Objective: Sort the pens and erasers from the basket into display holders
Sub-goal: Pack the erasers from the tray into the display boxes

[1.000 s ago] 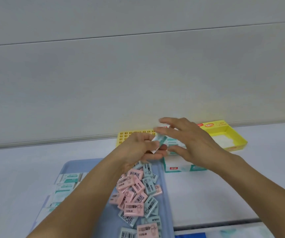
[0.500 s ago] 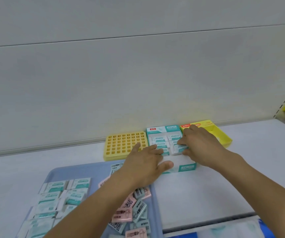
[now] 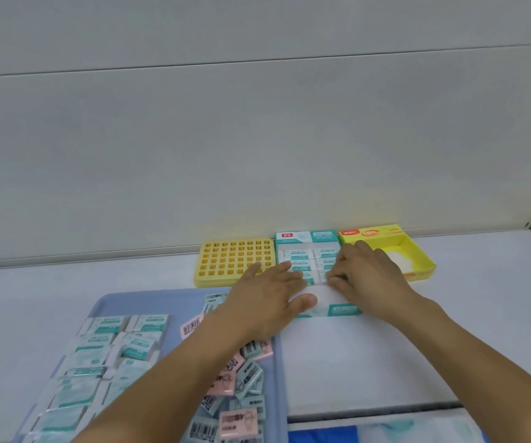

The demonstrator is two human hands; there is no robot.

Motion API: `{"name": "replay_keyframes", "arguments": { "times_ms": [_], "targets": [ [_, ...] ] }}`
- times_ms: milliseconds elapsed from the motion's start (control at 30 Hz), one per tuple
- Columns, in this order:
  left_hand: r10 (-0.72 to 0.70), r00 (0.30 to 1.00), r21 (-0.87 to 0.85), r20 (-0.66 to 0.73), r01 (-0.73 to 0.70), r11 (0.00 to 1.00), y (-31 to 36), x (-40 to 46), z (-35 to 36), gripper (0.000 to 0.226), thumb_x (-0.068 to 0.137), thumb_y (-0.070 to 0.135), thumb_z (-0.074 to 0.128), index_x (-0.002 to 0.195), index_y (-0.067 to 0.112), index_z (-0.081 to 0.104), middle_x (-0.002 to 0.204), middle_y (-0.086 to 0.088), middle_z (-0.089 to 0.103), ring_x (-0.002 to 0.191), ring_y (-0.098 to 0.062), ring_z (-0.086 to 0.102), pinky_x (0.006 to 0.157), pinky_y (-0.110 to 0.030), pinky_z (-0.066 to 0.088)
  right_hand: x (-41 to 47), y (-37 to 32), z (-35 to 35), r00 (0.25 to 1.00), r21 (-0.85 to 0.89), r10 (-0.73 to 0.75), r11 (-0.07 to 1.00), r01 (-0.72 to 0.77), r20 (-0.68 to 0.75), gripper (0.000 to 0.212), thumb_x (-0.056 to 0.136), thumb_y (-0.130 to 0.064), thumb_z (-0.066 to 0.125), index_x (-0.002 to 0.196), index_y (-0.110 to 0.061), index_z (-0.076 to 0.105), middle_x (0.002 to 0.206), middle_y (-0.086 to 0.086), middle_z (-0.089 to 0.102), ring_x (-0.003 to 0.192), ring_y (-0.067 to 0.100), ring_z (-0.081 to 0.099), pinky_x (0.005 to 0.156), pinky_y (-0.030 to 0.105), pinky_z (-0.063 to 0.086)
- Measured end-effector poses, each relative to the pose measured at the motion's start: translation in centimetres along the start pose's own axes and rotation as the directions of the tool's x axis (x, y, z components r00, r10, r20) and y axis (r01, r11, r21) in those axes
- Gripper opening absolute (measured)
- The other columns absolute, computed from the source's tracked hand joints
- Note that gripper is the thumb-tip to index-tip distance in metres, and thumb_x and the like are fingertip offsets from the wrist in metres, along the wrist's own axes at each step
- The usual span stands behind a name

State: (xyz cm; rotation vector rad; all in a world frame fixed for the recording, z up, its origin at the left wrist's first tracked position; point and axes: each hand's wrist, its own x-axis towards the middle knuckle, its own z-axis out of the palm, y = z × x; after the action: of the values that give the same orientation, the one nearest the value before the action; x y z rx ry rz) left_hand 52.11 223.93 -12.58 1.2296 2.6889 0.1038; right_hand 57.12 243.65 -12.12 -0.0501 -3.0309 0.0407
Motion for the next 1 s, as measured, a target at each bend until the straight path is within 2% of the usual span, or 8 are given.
{"name": "replay_keyframes", "arguments": {
  "times_ms": [100,167,267,367,567,700,833,1000],
  "targets": [
    [-0.042,0.996,-0.181,-0.075,0.028,0.983,0.4,-1.0,-0.5,0.052,0.101,0.053,0.029,0.147,0.029,0.038,0.158,0.010,0.029,0.149,-0.008,0.009,0.121,-0.042,0.013,-0.8,0.0,0.1,1.000,0.015,-0.027,1.000,0.027,0.013,0.034,0.097,-0.042,0.045,0.128,-0.035,0.057,0.130,-0.005,0.047,0.120,0.019,0.037,0.093,0.035,0.035],
    [-0.134,0.970,-0.373,-0.204,0.050,0.926,0.6,-2.6,-0.7,0.050,0.100,0.048,0.041,0.147,0.030,0.039,0.157,0.012,0.030,0.147,-0.005,0.012,0.121,-0.034,0.013,-1.5,-0.4,0.0,0.997,0.091,-0.002,0.996,0.010,-0.083,0.040,0.096,-0.040,0.050,0.135,-0.033,0.052,0.135,-0.006,0.046,0.124,0.020,0.037,0.096,0.034,0.034],
    [-0.242,0.895,-0.483,-0.375,0.034,0.875,0.6,-6.8,-0.5,0.041,0.098,0.042,0.049,0.138,0.031,0.051,0.140,0.020,0.045,0.133,0.006,0.027,0.108,-0.015,0.021,-2.2,-2.6,-0.8,0.963,0.299,0.021,0.952,0.063,-0.268,0.032,0.092,-0.025,0.061,0.123,-0.021,0.065,0.126,0.004,0.057,0.119,0.028,0.046,0.092,0.039,0.039],
    [-0.329,0.834,-0.519,-0.444,0.060,0.852,-0.9,-11.9,-0.6,0.034,0.096,0.046,0.051,0.126,0.035,0.060,0.121,0.027,0.048,0.115,0.015,0.038,0.094,0.000,0.025,-3.0,-6.3,-2.0,0.946,0.471,-0.045,0.859,0.200,-0.320,0.018,0.091,-0.020,0.064,0.107,-0.019,0.071,0.114,0.002,0.064,0.111,0.024,0.055,0.090,0.044,0.044],
    [-0.522,0.768,-0.542,-0.371,0.277,0.793,-7.4,-21.5,-1.1,0.028,0.095,0.036,0.053,0.122,0.036,0.063,0.124,0.017,0.055,0.116,-0.002,0.050,0.091,-0.020,0.040,-4.3,-15.1,-3.0,0.932,0.614,-0.257,0.701,0.363,-0.258,0.014,0.091,-0.027,0.065,0.101,-0.026,0.075,0.097,-0.011,0.063,0.093,0.008,0.059,0.086,0.040,0.047],
    [-0.513,0.829,-0.440,-0.222,0.385,0.812,-11.1,-25.3,-1.0,0.029,0.097,0.031,0.056,0.125,0.036,0.060,0.124,0.020,0.052,0.114,-0.001,0.047,0.093,-0.017,0.034,-4.5,-21.0,-2.5,0.921,0.502,-0.364,0.776,0.381,-0.136,0.024,0.092,-0.044,0.058,0.108,-0.031,0.071,0.095,-0.011,0.062,0.094,0.010,0.054,0.087,0.036,0.043],
    [-0.377,0.908,-0.399,-0.182,0.282,0.872,-12.7,-25.7,-1.1,0.029,0.091,0.020,0.066,0.120,0.025,0.065,0.120,0.013,0.058,0.106,0.001,0.053,0.088,-0.008,0.036,-4.3,-24.5,-2.0,0.921,0.296,-0.390,0.882,0.367,0.019,0.040,0.090,-0.055,0.055,0.123,-0.032,0.061,0.115,-0.008,0.058,0.108,0.014,0.050,0.083,0.030,0.036],
    [-0.342,0.930,-0.368,-0.134,0.274,0.889,-13.6,-25.2,-1.1,0.035,0.080,0.036,0.077,0.113,0.032,0.066,0.105,0.017,0.054,0.094,0.003,0.051,0.079,-0.011,0.039,-4.7,-25.6,-1.8,0.929,0.284,-0.348,0.910,0.302,0.124,0.038,0.086,-0.053,0.062,0.118,-0.033,0.056,0.114,-0.011,0.053,0.102,0.012,0.052,0.085,0.031,0.044]
  ]
}}
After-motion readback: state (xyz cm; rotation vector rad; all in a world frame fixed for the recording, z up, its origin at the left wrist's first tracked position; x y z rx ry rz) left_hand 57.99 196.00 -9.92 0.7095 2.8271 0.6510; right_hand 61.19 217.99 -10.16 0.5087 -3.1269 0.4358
